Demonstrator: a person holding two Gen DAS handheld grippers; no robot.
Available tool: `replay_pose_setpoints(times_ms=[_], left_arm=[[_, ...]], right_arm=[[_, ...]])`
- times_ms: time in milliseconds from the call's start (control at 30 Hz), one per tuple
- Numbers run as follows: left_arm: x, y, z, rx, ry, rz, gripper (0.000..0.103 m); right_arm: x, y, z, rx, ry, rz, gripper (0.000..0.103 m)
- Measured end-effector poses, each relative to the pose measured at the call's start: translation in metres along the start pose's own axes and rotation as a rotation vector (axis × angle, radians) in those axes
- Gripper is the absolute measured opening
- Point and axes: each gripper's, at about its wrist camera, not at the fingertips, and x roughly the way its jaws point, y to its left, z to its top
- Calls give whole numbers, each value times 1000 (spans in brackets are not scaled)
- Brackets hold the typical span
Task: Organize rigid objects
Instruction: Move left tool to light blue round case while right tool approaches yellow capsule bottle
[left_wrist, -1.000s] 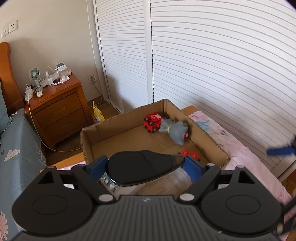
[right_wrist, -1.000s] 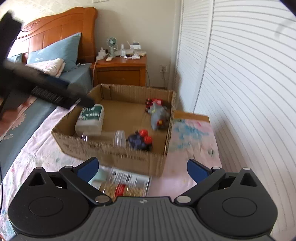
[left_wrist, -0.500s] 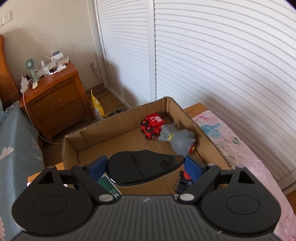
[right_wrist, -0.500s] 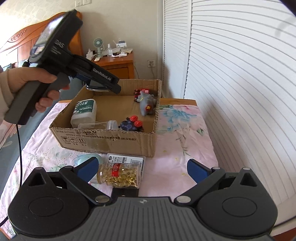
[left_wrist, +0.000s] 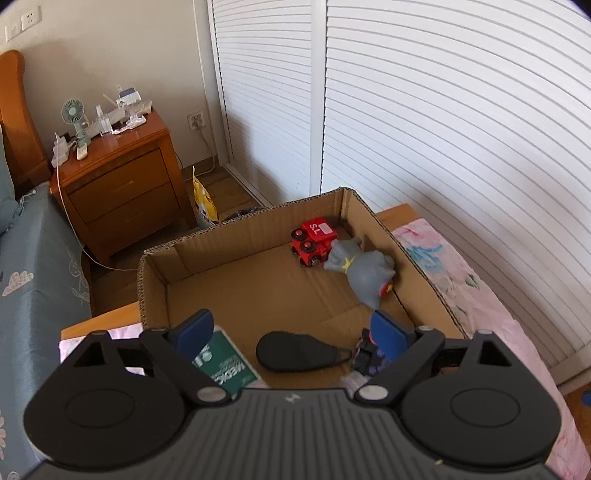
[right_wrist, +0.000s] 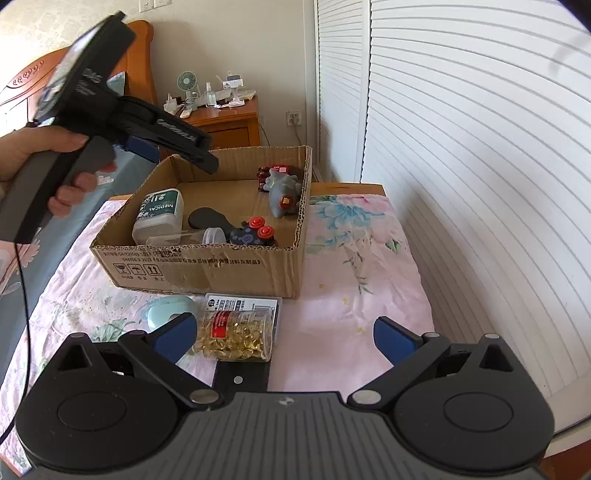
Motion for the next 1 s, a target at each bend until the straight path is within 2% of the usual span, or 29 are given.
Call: replay_pose_setpoints(times_ms=[333,633,733,833,1000], left_arm=[[-48,-3,-32,22,-19,9,92],[-85,-5,-83,0,-27,37,92],[-90,-8,-105,-22,-49,47,100],[-87,-12,-126,-33,-60,32,100],[-67,-20,-144,-52,-34,54,100]], right_arm=[[-11,13,-12,2,-5,15,103],[-16,25,-33,-16,-16,1,103],[-14,28,-44,-19,-21,-6,103],[-10,28,-55,10,-10,15,103],[-3,25,-70,63,3,23,103]])
